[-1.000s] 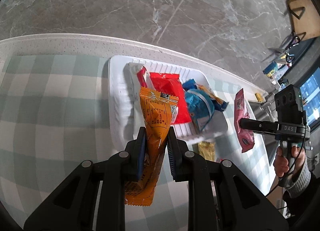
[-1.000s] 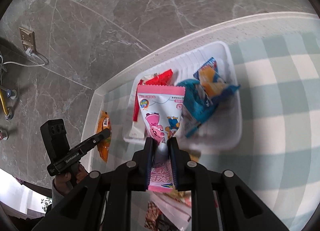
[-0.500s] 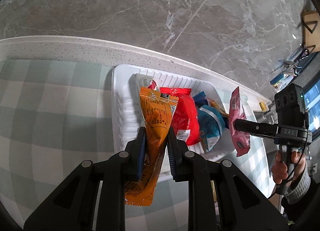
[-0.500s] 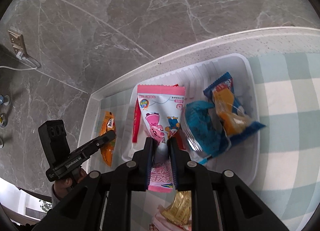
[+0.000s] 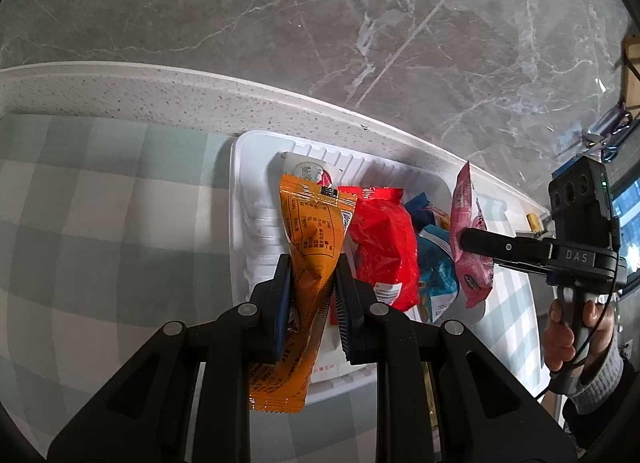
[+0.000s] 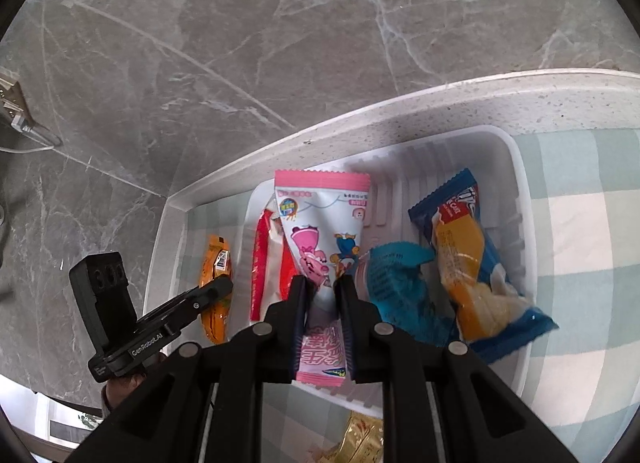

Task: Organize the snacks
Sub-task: 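Carry the orange bar and pink packet over the white tray, then lower both packets into the tray and open both tools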

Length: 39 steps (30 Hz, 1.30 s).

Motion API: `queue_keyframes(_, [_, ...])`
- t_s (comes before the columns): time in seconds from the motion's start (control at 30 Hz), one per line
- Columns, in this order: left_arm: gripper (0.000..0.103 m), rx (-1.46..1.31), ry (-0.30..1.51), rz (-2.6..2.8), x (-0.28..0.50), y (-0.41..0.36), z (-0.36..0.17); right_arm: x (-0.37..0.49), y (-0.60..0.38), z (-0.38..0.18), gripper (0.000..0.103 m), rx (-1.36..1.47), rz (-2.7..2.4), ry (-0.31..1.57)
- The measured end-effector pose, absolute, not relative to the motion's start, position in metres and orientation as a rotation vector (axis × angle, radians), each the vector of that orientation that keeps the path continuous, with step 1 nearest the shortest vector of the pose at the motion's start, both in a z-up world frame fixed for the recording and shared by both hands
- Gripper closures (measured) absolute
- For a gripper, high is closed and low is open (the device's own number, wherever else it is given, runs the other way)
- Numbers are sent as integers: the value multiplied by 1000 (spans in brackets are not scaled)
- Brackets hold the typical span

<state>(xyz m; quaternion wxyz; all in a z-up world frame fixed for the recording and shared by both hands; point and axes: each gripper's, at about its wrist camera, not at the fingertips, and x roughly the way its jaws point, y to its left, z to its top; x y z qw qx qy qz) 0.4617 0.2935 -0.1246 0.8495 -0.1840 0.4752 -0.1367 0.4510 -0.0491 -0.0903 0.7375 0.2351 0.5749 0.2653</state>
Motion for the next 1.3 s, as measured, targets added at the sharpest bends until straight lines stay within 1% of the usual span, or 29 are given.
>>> queue_keyframes(0.37, [85,-381,1023,-255,479,287,-140,464,-42,-102,85,501,553,1277])
queue_keyframes(0.73, [82,-289,1044,-203,486,272,-154,470,-20,-105,84,360,501,1263])
queue_keyframes(0.8, [77,-270,1039,-204,487,267,-154,470,-19,-104,80,324,495,1258])
queue_keyframes(0.87, [75,-250,1037,-201,486,263,-153,469,-17,-102,78,269,482,1250])
queue_keyframes(0.9, [73,-236,1032,-197,486,261,-152,468,-15,-101,74,248,475,1243])
queue_keyframes(0.93, [68,-219,1022,-190,485,258,-150,467,-16,-99,70,228,467,1235])
queue_keyframes(0.97, [57,-206,1013,-187,484,256,-147,466,-19,-98,69,224,466,1231])
queue_keyframes(1.0, [50,-211,1003,-204,483,254,-145,465,-20,-96,69,222,466,1224])
queue_keyframes(1.07, [47,-207,995,-203,484,253,-141,462,-23,-94,68,218,465,1215])
queue_keyframes(1.17, [47,-178,979,-191,481,251,-134,455,-25,-86,67,207,467,1192])
queue_keyframes(1.3, [46,-157,956,-181,471,248,-120,442,-28,-73,62,212,477,1161])
